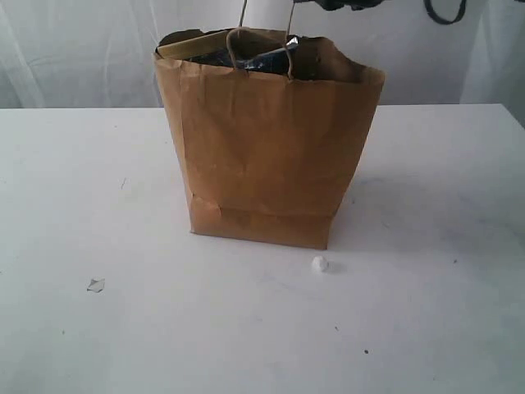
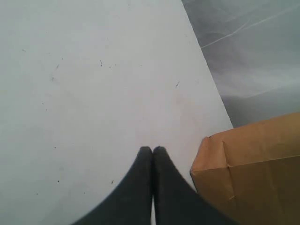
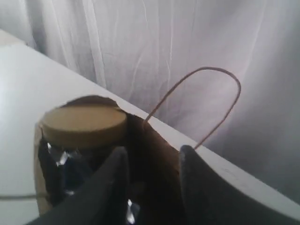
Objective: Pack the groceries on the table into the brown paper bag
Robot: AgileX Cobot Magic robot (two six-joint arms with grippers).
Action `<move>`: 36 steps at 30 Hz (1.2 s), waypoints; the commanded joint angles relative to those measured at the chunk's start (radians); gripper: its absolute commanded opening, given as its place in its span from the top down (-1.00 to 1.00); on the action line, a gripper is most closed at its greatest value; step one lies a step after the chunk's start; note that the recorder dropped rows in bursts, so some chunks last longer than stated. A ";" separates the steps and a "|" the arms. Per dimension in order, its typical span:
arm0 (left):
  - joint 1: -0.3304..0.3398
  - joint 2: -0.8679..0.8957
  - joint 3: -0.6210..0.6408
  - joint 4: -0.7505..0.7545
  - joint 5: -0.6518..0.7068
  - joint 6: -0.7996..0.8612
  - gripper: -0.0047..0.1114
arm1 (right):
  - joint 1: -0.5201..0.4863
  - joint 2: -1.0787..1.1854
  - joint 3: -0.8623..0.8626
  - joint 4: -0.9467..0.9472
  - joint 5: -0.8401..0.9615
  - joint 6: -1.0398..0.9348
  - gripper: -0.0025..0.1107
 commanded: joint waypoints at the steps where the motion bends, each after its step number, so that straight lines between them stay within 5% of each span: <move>1: -0.007 -0.005 0.005 -0.011 -0.001 0.001 0.92 | -0.007 -0.094 -0.004 -0.773 0.033 0.352 0.62; 4: -0.007 -0.005 0.005 -0.011 -0.001 0.001 0.92 | -0.049 -0.108 -0.002 -1.179 0.216 0.814 0.88; 7: -0.007 -0.005 0.005 -0.011 -0.001 0.001 0.92 | -0.084 -0.068 0.044 -1.213 0.481 1.067 0.96; 10: -0.007 -0.005 0.005 -0.011 -0.001 0.001 0.92 | -0.074 -0.014 0.114 -1.129 0.530 1.242 0.96; 15: -0.007 -0.005 0.005 -0.011 -0.001 0.001 0.92 | -0.020 0.092 0.138 -0.755 0.580 0.902 0.57; 21: -0.007 -0.005 0.005 -0.011 -0.001 0.001 0.92 | 0.035 0.166 0.138 -0.616 0.461 0.760 0.08; 36: -0.007 -0.005 0.005 -0.011 -0.001 0.001 0.92 | 0.039 0.208 0.136 -0.760 0.566 0.788 0.10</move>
